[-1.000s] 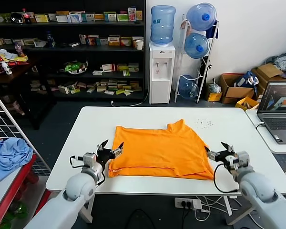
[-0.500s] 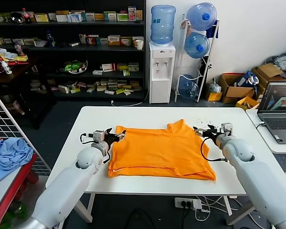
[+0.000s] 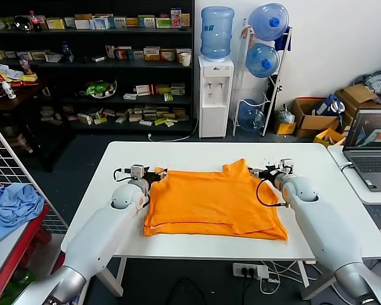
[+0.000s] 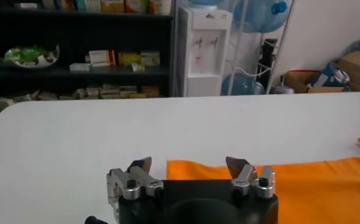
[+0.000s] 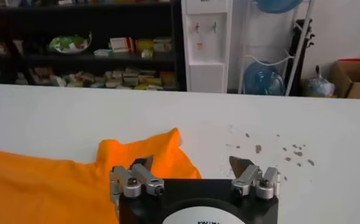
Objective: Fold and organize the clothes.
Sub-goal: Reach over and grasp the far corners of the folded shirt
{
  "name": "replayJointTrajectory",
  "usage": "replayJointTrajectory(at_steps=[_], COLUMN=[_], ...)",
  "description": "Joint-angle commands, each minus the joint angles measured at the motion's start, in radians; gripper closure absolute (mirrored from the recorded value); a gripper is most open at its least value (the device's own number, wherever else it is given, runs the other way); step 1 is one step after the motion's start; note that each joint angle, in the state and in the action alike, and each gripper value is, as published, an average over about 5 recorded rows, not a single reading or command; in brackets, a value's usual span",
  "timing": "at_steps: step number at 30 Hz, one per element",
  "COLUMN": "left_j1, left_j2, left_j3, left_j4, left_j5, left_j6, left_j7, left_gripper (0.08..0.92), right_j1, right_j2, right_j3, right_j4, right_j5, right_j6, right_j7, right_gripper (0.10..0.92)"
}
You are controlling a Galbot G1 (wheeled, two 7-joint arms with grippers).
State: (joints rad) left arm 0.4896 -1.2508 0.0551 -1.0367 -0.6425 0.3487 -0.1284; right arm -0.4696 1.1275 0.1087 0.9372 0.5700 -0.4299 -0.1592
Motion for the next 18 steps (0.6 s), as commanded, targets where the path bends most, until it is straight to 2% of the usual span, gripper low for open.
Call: replayJointTrajectory(at_steps=[1,6,18], left_j1=[-0.034,-0.030,0.005], left_j2=[-0.045,-0.040,-0.033], left_j3=[-0.003,-0.004,-0.011], left_j4=[0.112,0.109,0.081], left_j5=[0.041,0.041,0.031], left_j6=[0.000,-0.006,0.014], left_j7=[0.009,0.023,0.045], left_gripper=[0.177,0.215,0.553], right_j1=[0.022,0.029,0.013], right_j2=[0.053,0.065,0.074], right_j3=[-0.002,0.016,0.030], right_j4=[-0.110,-0.139,-0.119], right_j5=[-0.066,-0.080,-0.098], right_j6=[0.050,0.069,0.054], right_j7=[-0.024,-0.009,-0.018], right_gripper=[0.261,0.406,0.753])
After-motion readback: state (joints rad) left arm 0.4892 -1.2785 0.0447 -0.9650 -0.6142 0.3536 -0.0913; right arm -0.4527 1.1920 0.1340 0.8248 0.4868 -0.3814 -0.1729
